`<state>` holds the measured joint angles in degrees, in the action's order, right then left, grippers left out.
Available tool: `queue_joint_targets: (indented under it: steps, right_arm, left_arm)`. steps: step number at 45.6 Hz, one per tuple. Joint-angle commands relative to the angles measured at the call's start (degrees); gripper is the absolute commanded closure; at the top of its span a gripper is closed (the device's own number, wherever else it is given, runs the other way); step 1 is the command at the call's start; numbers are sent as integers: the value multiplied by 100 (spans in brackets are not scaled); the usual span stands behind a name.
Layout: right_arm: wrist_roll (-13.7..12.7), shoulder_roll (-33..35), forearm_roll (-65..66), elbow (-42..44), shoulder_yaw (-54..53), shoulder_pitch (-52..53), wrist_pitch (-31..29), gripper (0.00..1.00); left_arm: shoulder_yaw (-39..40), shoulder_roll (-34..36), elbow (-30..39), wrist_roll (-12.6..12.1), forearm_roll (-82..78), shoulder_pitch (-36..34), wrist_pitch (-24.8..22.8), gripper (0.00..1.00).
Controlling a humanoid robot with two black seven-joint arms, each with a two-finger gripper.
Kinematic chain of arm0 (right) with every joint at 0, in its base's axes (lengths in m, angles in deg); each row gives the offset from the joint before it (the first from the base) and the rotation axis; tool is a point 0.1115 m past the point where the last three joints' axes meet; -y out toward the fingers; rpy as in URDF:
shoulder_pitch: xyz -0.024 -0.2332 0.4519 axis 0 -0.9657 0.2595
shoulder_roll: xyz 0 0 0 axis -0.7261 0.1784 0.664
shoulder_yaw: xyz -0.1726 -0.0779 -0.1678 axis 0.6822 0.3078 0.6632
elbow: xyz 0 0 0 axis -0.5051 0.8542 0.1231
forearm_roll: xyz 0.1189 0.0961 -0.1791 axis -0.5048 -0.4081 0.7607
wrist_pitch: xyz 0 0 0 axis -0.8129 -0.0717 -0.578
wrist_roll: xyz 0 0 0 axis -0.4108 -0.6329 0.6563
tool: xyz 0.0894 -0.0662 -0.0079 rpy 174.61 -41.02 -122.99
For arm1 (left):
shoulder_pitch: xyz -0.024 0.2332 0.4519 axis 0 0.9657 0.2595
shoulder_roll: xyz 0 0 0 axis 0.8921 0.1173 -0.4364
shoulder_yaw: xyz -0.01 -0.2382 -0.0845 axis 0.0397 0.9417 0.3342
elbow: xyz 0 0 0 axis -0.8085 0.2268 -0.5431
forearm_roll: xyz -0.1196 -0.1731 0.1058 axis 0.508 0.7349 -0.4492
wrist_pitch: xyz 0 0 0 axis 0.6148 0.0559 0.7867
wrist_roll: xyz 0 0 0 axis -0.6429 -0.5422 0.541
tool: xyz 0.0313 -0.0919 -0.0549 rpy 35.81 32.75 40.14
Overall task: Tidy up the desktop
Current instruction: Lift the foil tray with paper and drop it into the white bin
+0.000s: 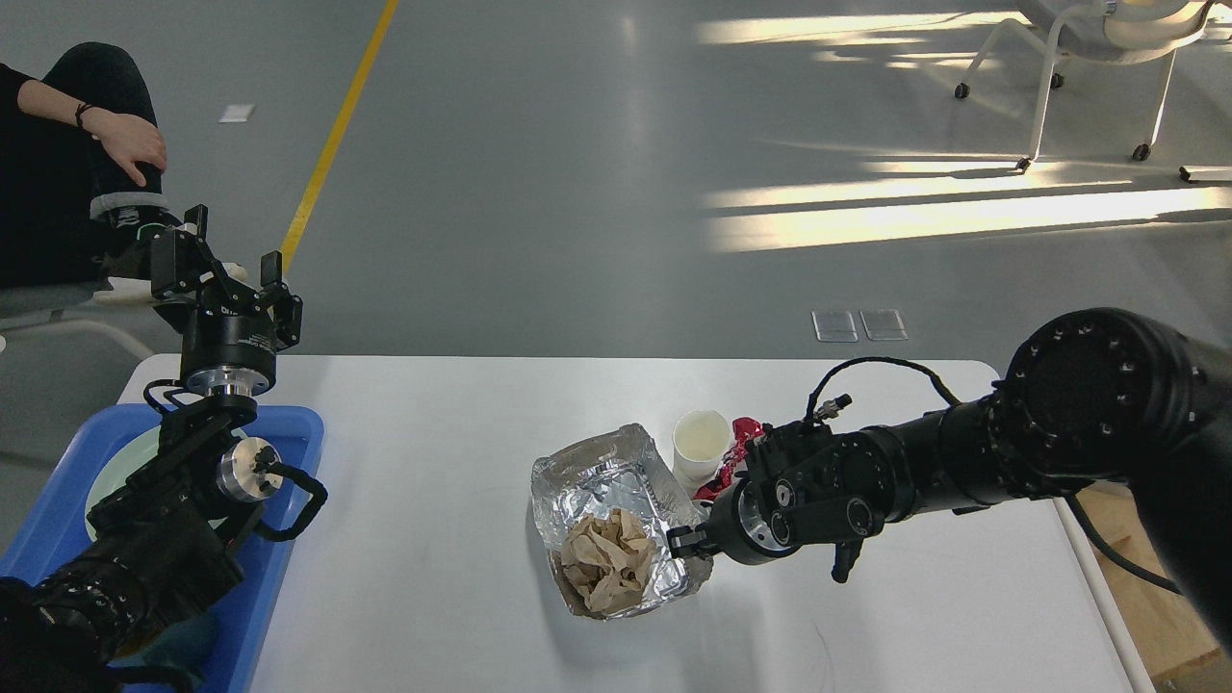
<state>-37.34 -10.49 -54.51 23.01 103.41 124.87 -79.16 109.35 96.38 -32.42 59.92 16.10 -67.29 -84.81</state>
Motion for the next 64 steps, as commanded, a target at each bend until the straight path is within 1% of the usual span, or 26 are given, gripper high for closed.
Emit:
queue_joint_targets:
  steps: [1,5,9,15,20,29,35,42,48,56,64]
  right_arm:
    - [9,145,0,-283,-148,241,-18,100]
    - [36,338,44,-591,-166,540,-27,100]
    - [141,532,202,-846,-166,865,-27,100]
    - [238,769,316,-934,-183,1190,-27,100]
    - [256,962,316,-961,-280,1366,-35,100]
    - [256,1779,307,-996,-781,1586,-106,100]
    - [247,2412,299,-803,-948,1630,-202,100]
    - [247,2957,211,-478,-904,1429,-325,100]
    - [194,3616,80,-57,-974,893,-325,100]
    - [177,4100,-658,629,-869,243,-325,100]
    - [159,4241,-967,1517,-869,-689,-317,100]
  left_arm:
    - [0,0,0,0,0,0,0,3]
    - [0,0,0,0,0,0,0,3]
    - [0,0,0,0,0,0,0,3]
    - [0,0,-8,0,0,0,0,3]
    - [0,0,0,0,0,0,0,3]
    - [0,0,0,0,0,0,0,3]
    - [0,0,0,0,0,0,0,3]
    - [0,0,0,0,0,0,0,3]
    - [0,0,0,0,0,0,0,3]
    - [0,0,0,0,0,0,0,3]
    - [0,0,0,0,0,0,0,3]
